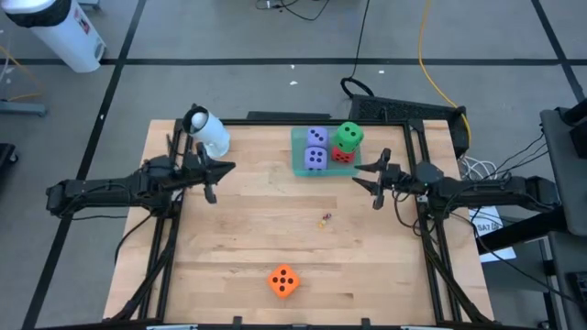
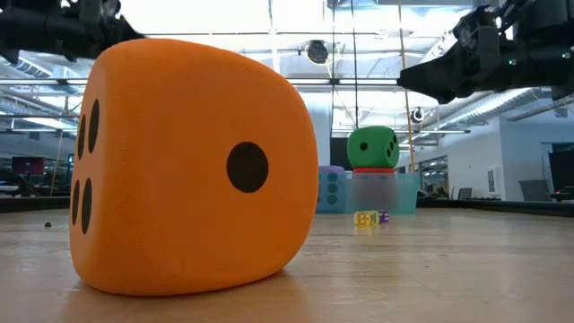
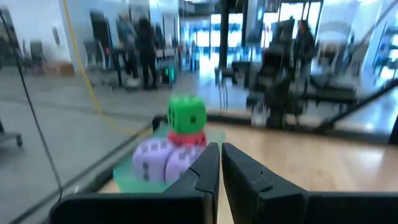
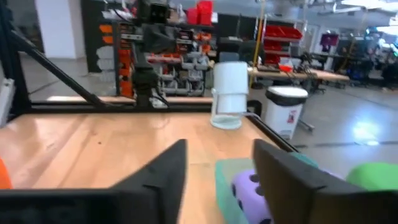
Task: Pick & Place Dice
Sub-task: Put the large orange die into the bin
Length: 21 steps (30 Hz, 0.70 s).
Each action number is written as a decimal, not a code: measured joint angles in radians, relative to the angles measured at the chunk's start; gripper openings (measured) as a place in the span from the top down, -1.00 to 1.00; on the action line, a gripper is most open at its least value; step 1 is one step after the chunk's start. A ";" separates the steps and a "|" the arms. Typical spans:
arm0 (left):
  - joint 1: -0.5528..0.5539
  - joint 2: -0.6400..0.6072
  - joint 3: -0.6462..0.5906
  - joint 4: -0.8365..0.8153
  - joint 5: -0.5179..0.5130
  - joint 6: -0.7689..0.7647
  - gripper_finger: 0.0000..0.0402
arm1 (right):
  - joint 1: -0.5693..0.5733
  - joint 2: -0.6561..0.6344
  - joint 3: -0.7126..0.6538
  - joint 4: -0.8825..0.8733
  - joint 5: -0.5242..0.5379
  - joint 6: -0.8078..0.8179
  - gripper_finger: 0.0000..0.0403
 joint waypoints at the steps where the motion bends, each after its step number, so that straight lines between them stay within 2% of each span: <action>1: 0.000 0.000 0.000 0.027 0.000 0.004 0.85 | 0.008 0.000 -0.006 0.019 0.000 -0.005 0.35; 6: 0.000 0.001 0.000 0.116 -0.047 0.100 0.85 | 0.038 0.000 -0.048 0.091 0.000 -0.032 0.88; 8: 0.000 0.001 0.000 0.141 -0.082 0.109 0.85 | 0.037 0.000 -0.057 0.097 0.002 -0.053 0.97; 10: 0.000 0.000 0.000 0.126 -0.109 0.095 0.85 | 0.037 0.000 -0.063 0.098 0.003 -0.053 0.93; 16: 0.000 0.002 0.000 -0.100 -0.114 0.088 0.85 | 0.037 0.000 -0.065 0.104 -0.001 -0.051 0.82; 21: 0.000 0.023 0.000 -0.123 -0.114 0.011 0.85 | 0.037 0.000 -0.065 0.106 -0.001 -0.026 0.83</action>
